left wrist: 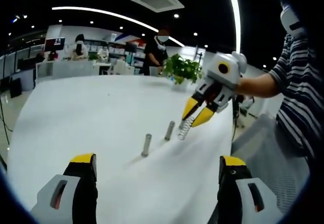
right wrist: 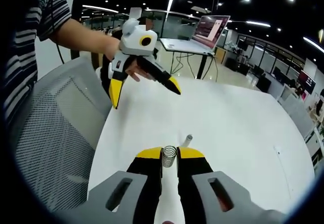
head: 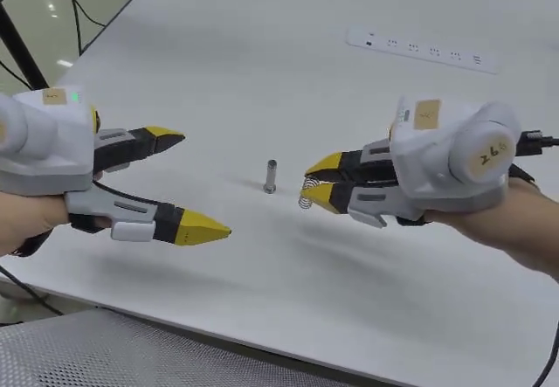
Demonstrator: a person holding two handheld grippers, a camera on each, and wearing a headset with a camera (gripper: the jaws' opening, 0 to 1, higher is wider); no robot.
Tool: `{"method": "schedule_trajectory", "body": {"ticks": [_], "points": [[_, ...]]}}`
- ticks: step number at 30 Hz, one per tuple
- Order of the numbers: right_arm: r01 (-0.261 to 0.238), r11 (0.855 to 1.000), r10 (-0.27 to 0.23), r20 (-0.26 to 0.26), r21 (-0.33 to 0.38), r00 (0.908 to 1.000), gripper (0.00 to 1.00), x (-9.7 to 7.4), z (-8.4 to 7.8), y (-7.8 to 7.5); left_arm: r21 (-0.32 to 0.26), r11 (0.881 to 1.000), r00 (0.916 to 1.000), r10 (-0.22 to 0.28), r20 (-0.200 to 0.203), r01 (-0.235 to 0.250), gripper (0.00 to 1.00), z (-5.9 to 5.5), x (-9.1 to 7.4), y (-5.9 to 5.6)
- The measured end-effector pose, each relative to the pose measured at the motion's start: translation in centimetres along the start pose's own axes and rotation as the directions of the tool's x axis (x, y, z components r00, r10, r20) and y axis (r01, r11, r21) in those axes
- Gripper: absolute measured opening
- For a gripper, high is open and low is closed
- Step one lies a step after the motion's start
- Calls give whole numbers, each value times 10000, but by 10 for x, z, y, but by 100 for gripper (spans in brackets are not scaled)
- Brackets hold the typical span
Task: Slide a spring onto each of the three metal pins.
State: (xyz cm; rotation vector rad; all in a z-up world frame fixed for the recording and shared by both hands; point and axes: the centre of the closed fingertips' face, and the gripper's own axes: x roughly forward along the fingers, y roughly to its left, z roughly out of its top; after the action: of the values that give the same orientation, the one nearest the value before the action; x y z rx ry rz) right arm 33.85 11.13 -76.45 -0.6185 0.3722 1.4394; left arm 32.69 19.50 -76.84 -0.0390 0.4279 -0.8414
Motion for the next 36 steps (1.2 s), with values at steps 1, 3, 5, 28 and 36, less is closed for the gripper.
{"method": "schedule_trajectory", "body": {"ticks": [1,3,5,28,36], "points": [[18,10000,-18,16,21,10000,7,1,1,-1,11,10000,10000,8,-3,-8,98,0,0,0],[38,10000,-38,43,28,10000,7,2,4,-4,-28,10000,10000,3,-7,-3,98,-1,0,0],[-21,9999,20,87,100,10000,7,5,7,-6,-62,10000,10000,32,-19,-32,98,-1,0,1],[176,9973,-208,453,709,9988,7,30,35,-43,-153,9999,9999,61,156,-59,98,0,-2,0],[82,9954,-119,383,950,9992,7,37,32,-43,-168,9998,9997,148,189,-145,98,0,-5,2]]}}
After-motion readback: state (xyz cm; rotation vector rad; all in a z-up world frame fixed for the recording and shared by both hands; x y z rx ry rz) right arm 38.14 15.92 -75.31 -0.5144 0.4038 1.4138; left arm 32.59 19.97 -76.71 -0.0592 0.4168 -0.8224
